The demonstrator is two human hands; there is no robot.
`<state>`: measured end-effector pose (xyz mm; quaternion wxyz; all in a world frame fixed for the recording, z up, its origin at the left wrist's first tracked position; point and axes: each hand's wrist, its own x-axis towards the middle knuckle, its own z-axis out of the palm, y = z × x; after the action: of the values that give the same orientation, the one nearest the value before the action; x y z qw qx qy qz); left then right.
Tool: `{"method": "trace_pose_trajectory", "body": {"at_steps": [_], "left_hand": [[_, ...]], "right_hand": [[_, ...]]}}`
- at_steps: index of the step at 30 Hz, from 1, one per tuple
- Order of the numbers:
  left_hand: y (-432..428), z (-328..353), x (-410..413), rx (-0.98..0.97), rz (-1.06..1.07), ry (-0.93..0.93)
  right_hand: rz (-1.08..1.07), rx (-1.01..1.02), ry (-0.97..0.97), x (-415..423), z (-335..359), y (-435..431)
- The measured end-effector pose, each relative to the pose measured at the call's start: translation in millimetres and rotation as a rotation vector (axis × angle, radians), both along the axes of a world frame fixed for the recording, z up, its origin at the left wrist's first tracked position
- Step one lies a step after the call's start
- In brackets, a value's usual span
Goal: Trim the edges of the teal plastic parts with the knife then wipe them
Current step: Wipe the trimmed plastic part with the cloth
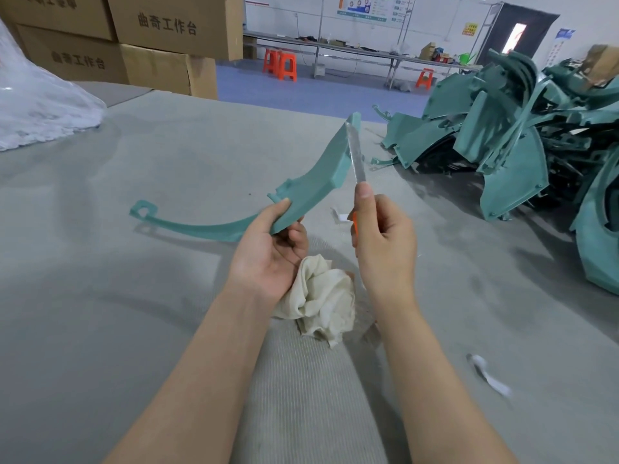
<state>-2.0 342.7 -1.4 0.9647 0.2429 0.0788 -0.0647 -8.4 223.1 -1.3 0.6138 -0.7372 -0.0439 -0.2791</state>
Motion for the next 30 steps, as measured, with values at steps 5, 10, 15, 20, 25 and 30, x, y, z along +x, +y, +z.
{"method": "trace_pose_trajectory", "body": {"at_steps": [5, 10, 15, 20, 25, 30], "left_hand": [[0.1, 0.6, 1.3, -0.018, -0.014, 0.000], [3.0, -1.1, 2.9, -0.029, -0.005, 0.001], [6.2, -3.5, 6.3, -0.078, 0.015, 0.026], [6.6, -6.1, 9.7, 0.018, 0.015, 0.081], [12.2, -1.9, 7.1, 0.004, 0.212, 0.099], [11.9, -0.7, 7.7, 0.056, 0.284, 0.135]], "right_hand": [[0.054, 0.028, -0.010, -1.7, -0.4, 4.6], [0.099, 0.020, -0.032, -3.1, -2.2, 8.9], [0.126, -0.074, -0.069, -6.6, -3.5, 11.5], [0.241, -0.304, -0.082, -13.5, -5.7, 19.4], [0.023, -0.046, 0.002, 0.9, 2.2, -10.5], [-0.188, -0.304, 0.318, 18.4, -7.1, -45.7]]}}
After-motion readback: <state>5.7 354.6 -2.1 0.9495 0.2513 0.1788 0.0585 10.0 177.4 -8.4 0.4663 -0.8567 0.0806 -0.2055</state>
